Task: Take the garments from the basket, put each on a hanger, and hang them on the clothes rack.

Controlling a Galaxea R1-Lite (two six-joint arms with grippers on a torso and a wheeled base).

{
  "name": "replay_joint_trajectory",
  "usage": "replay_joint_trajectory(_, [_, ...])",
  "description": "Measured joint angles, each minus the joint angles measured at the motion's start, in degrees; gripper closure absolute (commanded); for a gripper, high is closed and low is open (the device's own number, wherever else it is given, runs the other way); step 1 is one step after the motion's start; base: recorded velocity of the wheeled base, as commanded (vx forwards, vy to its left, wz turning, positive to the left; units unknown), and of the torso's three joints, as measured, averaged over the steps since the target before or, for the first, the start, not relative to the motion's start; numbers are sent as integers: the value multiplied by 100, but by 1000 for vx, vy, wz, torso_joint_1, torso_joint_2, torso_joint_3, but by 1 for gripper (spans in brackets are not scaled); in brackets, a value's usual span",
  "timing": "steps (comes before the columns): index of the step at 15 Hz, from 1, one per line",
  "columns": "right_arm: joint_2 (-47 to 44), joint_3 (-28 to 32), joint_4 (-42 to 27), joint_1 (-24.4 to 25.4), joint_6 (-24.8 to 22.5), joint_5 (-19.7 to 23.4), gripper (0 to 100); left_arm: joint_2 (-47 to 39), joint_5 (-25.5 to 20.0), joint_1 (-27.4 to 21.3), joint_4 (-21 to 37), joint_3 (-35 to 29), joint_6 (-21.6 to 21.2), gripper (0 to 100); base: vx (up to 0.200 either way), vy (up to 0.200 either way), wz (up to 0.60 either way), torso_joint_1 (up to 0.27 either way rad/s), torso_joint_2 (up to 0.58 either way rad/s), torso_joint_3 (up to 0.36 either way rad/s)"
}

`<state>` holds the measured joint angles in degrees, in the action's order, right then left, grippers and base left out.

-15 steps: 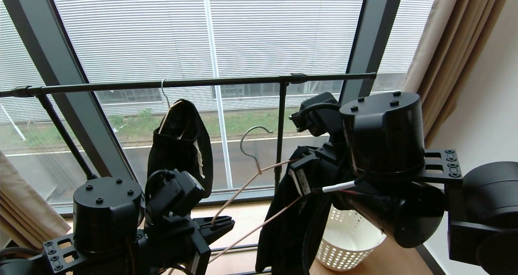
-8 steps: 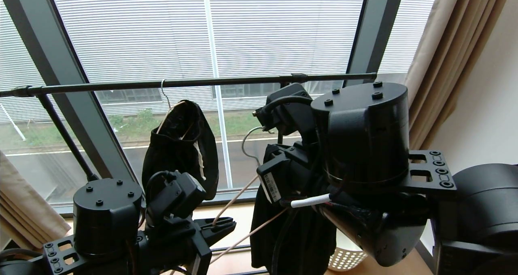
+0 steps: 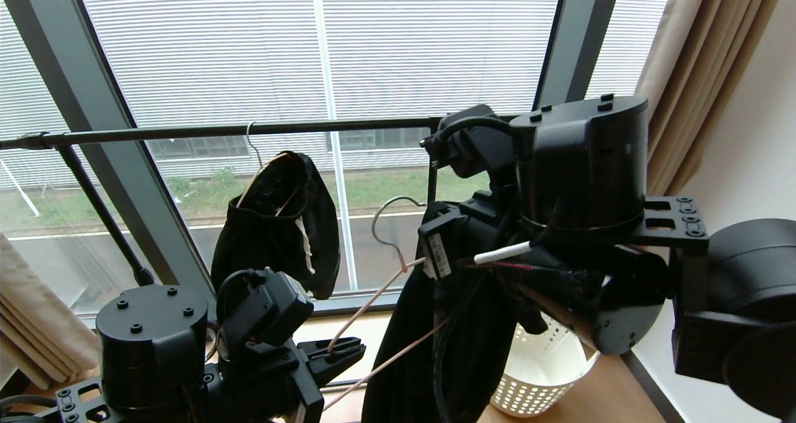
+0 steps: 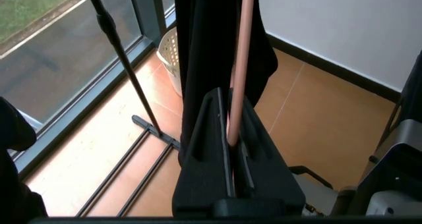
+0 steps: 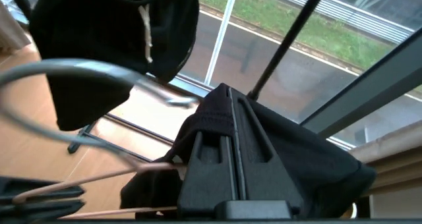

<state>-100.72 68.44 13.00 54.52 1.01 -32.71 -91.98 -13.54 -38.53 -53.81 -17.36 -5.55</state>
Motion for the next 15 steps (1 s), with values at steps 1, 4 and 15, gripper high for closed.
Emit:
replay_joint_trajectory(1, [30, 27, -2, -143, -63, 59, 100, 0, 0, 1, -11, 24, 0, 100, 0, 0, 0, 0, 0, 0])
replay_joint_trajectory(4, [67, 217, -20, -457, -117, 173, 100, -5, -6, 52, -66, 24, 18, 100, 0, 0, 0, 0, 0, 0])
replay_joint_trajectory(15, [-50, 719, -449, -923, -161, 633, 100, -188, -699, 411, -827, -20, -17, 100, 0, 0, 0, 0, 0, 0])
